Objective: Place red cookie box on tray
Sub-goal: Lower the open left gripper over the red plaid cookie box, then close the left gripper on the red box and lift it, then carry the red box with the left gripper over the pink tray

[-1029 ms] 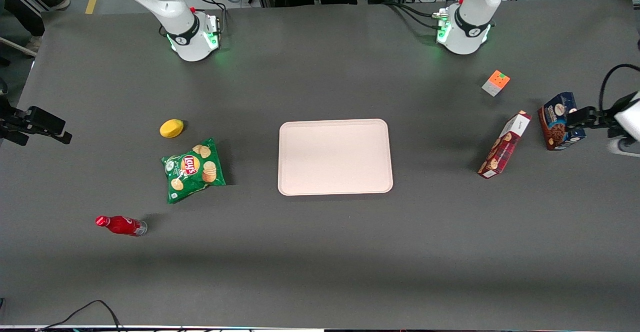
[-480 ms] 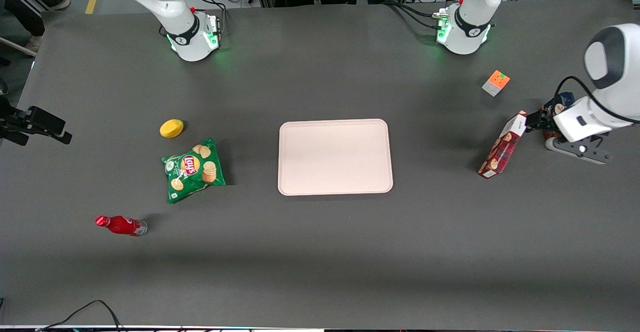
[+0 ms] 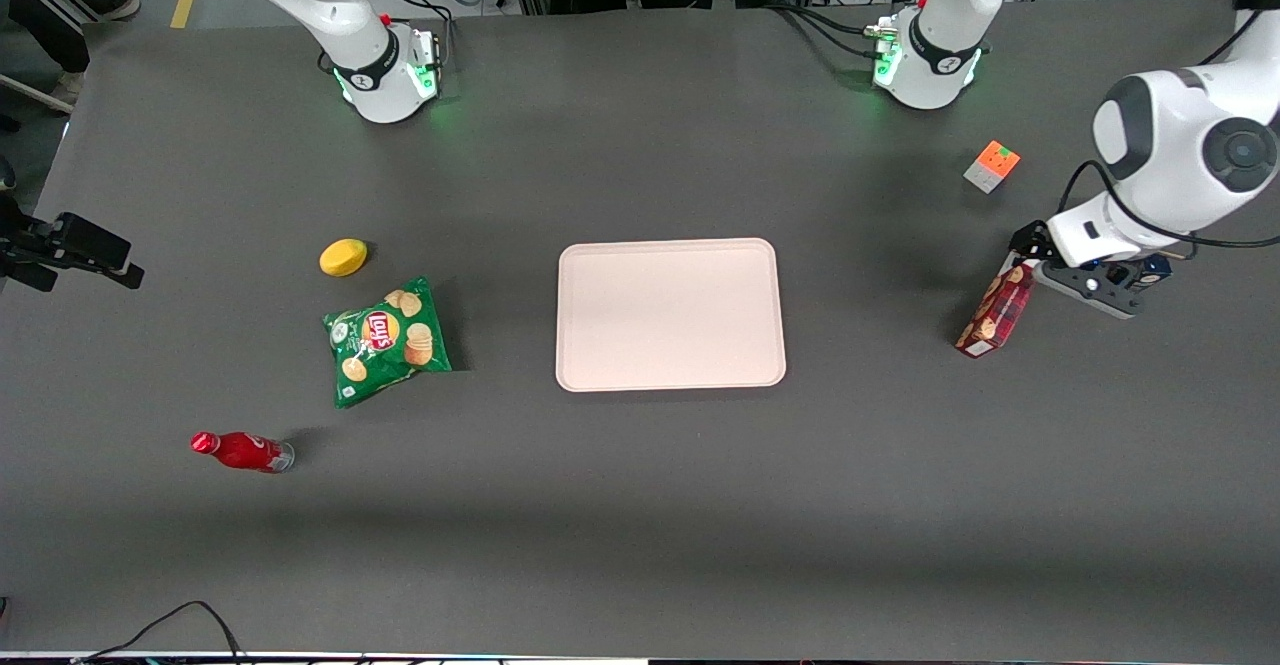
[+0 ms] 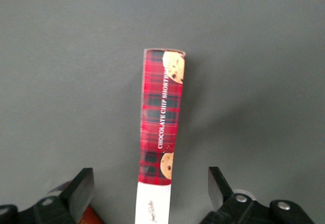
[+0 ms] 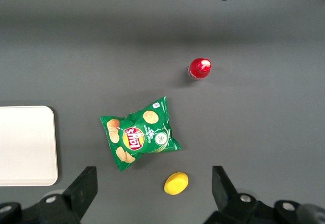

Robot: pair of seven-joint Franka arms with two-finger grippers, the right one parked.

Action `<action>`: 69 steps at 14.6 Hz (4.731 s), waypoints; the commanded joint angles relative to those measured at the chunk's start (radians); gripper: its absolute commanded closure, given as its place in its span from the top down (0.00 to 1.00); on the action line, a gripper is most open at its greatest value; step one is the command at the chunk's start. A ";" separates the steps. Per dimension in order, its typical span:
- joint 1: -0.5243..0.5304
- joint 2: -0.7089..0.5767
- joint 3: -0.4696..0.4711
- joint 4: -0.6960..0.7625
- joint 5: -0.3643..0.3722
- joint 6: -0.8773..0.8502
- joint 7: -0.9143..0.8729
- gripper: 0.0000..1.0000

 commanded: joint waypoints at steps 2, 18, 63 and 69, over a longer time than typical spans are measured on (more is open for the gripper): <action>0.005 0.027 0.001 -0.115 0.005 0.185 0.062 1.00; 0.030 0.168 0.005 -0.192 0.005 0.476 0.136 0.78; 0.004 0.148 -0.795 0.367 -0.015 -0.179 -1.321 0.13; -0.006 0.360 -0.832 0.344 0.292 -0.044 -1.591 0.13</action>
